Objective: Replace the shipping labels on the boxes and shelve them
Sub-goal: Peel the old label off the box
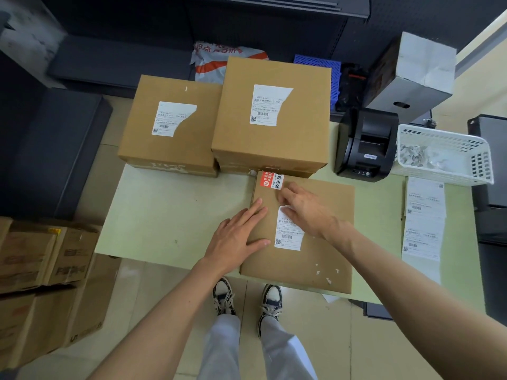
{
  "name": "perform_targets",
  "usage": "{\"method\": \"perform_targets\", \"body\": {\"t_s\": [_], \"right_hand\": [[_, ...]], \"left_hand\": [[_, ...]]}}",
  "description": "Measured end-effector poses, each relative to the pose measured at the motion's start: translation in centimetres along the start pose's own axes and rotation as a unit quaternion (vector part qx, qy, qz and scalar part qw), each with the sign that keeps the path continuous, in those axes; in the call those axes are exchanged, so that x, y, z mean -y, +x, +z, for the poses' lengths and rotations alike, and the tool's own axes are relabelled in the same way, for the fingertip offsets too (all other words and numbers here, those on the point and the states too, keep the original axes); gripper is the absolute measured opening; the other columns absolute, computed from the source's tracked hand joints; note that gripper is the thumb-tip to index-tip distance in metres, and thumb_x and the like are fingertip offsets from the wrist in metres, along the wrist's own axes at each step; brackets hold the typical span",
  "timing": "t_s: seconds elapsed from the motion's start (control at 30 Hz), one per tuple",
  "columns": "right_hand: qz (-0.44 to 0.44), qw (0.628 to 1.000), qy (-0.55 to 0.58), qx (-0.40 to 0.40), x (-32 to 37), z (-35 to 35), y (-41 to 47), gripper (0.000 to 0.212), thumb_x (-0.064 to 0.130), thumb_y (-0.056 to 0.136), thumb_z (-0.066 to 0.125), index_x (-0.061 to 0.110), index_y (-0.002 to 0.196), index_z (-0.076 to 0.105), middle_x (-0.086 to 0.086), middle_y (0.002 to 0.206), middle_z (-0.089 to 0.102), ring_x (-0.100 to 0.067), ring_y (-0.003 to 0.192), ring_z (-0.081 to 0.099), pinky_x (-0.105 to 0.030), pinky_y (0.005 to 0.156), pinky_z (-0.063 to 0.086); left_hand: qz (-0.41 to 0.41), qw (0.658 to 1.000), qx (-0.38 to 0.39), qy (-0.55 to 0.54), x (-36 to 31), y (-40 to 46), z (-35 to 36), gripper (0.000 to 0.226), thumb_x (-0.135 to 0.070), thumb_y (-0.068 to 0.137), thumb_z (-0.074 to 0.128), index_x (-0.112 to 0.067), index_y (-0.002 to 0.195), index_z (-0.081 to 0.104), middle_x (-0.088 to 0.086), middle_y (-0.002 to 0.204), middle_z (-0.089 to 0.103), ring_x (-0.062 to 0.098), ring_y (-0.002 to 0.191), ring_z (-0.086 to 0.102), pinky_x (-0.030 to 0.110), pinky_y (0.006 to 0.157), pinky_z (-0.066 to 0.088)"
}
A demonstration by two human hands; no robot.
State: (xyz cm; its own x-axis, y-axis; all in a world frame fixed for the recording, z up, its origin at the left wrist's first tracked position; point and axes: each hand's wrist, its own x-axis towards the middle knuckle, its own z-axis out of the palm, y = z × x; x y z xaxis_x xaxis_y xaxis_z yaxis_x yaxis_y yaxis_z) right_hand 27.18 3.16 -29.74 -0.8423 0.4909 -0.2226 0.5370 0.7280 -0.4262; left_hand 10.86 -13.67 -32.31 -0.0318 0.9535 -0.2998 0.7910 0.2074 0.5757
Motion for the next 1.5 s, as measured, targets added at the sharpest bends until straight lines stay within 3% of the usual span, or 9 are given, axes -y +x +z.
{"method": "perform_targets", "body": {"t_s": [0.1, 0.23, 0.47, 0.67, 0.8, 1.03, 1.27, 1.43, 1.5], "right_hand": [[-0.001, 1.000, -0.014, -0.009, 0.1, 0.1, 0.5, 0.008, 0.012, 0.095, 0.050, 0.008, 0.090, 0.054, -0.011, 0.100, 0.051, -0.030, 0.086, 0.055, -0.038, 0.077, 0.045], [-0.005, 0.998, -0.067, 0.003, 0.5, 0.5, 0.2, 0.011, -0.001, 0.091, 0.052, -0.001, 0.102, 0.054, -0.017, 0.110, 0.052, -0.033, 0.093, 0.056, -0.036, 0.083, 0.043], [-0.006, 0.998, -0.058, -0.021, 0.8, 0.2, -2.3, 0.008, 0.001, 0.092, 0.055, 0.005, 0.091, 0.048, -0.013, 0.096, 0.050, -0.030, 0.073, 0.053, -0.042, 0.073, 0.048], [-0.007, 0.999, -0.029, -0.024, 1.0, -0.4, -1.5, 0.012, 0.015, 0.094, 0.057, 0.007, 0.099, 0.049, -0.012, 0.103, 0.049, -0.030, 0.083, 0.054, -0.035, 0.074, 0.039], [-0.023, 0.999, -0.047, -0.007, 1.2, -0.6, -0.8, 0.003, 0.007, 0.093, 0.055, 0.006, 0.094, 0.053, -0.013, 0.102, 0.051, -0.031, 0.089, 0.054, -0.040, 0.077, 0.044], [-0.043, 0.997, -0.052, -0.049, 1.3, -0.5, -4.0, 0.017, -0.001, 0.086, 0.062, 0.011, 0.084, 0.051, -0.010, 0.092, 0.056, -0.028, 0.078, 0.055, -0.033, 0.074, 0.042], [0.031, 0.998, 0.000, -0.047, 2.3, -0.9, -4.1, 0.003, 0.008, 0.090, 0.057, 0.006, 0.090, 0.055, -0.013, 0.100, 0.053, -0.033, 0.084, 0.055, -0.037, 0.071, 0.045], [0.200, 0.977, 0.050, -0.051, 4.3, -0.7, -3.5, 0.039, 0.047, 0.094, 0.054, 0.009, 0.103, 0.058, -0.010, 0.108, 0.051, -0.031, 0.090, 0.057, -0.036, 0.072, 0.043], [0.262, 0.963, 0.054, -0.035, 5.2, -0.1, -3.2, 0.044, 0.051, 0.094, 0.052, 0.010, 0.109, 0.052, -0.011, 0.108, 0.057, -0.033, 0.095, 0.060, -0.038, 0.072, 0.043]], "left_hand": [[0.000, 1.000, -0.006, 0.002, -0.1, 0.0, 0.0, 0.079, -0.062, 0.094, 0.053, -0.039, 0.160, 0.015, -0.034, 0.161, -0.011, 0.005, 0.151, 0.018, 0.047, 0.117, 0.031], [-0.003, 1.000, 0.000, 0.006, -0.2, -0.1, -0.2, 0.080, -0.063, 0.094, 0.052, -0.039, 0.160, 0.014, -0.034, 0.161, -0.012, 0.004, 0.150, 0.017, 0.044, 0.117, 0.030], [-0.006, 1.000, 0.001, 0.001, -0.2, -0.1, -0.1, 0.080, -0.063, 0.094, 0.052, -0.041, 0.159, 0.012, -0.036, 0.160, -0.013, 0.005, 0.149, 0.022, 0.045, 0.116, 0.033], [-0.011, 1.000, 0.009, 0.004, -0.3, -0.1, -0.1, 0.080, -0.063, 0.095, 0.050, -0.041, 0.160, 0.009, -0.035, 0.160, -0.015, 0.003, 0.150, 0.019, 0.042, 0.116, 0.032], [-0.014, 1.000, 0.015, 0.020, -0.5, -0.1, -0.3, 0.079, -0.064, 0.095, 0.047, -0.040, 0.160, 0.009, -0.034, 0.160, -0.017, 0.005, 0.151, 0.017, 0.045, 0.114, 0.033], [-0.028, 0.998, 0.019, 0.045, -0.8, -0.2, -0.5, 0.079, -0.067, 0.095, 0.044, -0.041, 0.159, 0.006, -0.034, 0.160, -0.019, 0.007, 0.150, 0.019, 0.048, 0.113, 0.034], [-0.026, 0.999, 0.020, 0.021, -1.2, -0.1, -0.2, 0.079, -0.060, 0.097, 0.050, -0.037, 0.161, 0.009, -0.031, 0.161, -0.019, 0.005, 0.152, 0.015, 0.047, 0.112, 0.038], [-0.033, 0.999, 0.007, 0.006, -1.6, -0.3, -0.1, 0.078, -0.056, 0.097, 0.053, -0.037, 0.161, 0.011, -0.028, 0.161, -0.024, 0.008, 0.152, 0.018, 0.039, 0.109, 0.043], [-0.043, 0.999, 0.009, -0.017, -1.6, -0.4, -0.1, 0.078, -0.054, 0.097, 0.056, -0.040, 0.160, 0.012, -0.029, 0.160, -0.025, 0.009, 0.151, 0.018, 0.039, 0.109, 0.045]]}}
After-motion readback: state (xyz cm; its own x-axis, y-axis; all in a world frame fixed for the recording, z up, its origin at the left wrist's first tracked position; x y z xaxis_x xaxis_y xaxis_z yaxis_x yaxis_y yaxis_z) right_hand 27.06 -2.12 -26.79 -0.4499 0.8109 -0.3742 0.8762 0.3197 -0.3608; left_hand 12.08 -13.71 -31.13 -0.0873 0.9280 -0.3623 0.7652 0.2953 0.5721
